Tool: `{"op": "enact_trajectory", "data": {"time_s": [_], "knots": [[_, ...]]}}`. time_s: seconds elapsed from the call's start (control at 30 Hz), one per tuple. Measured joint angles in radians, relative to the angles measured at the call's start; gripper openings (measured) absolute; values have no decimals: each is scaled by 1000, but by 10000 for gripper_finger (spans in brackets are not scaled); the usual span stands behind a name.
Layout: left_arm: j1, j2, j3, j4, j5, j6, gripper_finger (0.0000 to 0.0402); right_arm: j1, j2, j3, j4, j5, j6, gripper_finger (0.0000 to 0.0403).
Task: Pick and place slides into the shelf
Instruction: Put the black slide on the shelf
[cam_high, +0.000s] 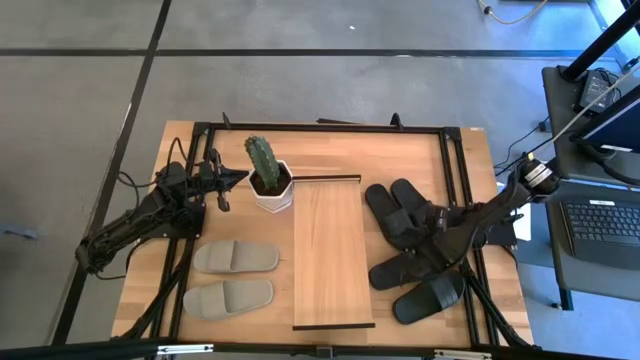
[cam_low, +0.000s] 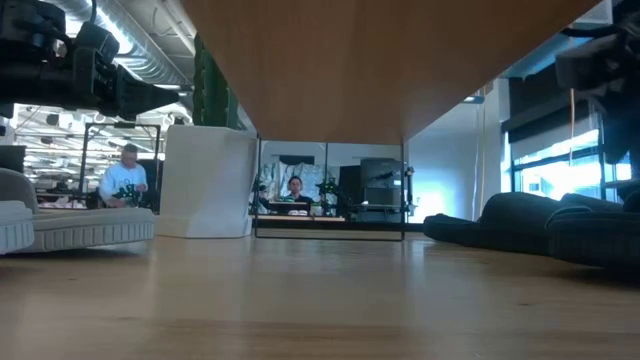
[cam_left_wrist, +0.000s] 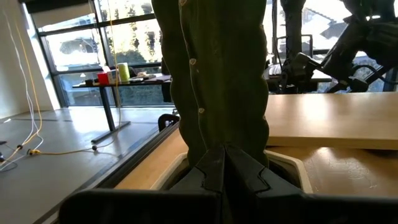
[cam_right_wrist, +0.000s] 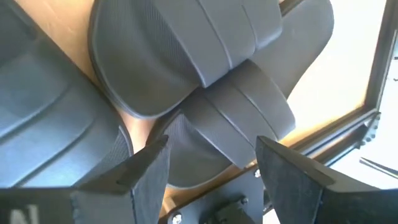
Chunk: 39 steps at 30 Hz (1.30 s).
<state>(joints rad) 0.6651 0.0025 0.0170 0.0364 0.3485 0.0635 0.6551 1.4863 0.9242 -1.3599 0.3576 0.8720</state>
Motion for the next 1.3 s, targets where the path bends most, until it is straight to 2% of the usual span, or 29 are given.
{"op": "enact_trajectory", "data": {"time_s": [0.43,0.63,0.93,1.1,1.3], "knots": [[0,0,0,0,0,0,0,37,14,-186,112,-18,13,237],[0,0,0,0,0,-2,0,37,15,-211,112,111,10,230],[0,0,0,0,0,-7,0,37,14,-270,166,121,16,205],[0,0,0,0,0,-8,0,36,14,-278,192,126,17,176],[0,0,0,0,0,-9,0,36,14,-278,198,125,16,110]]}}
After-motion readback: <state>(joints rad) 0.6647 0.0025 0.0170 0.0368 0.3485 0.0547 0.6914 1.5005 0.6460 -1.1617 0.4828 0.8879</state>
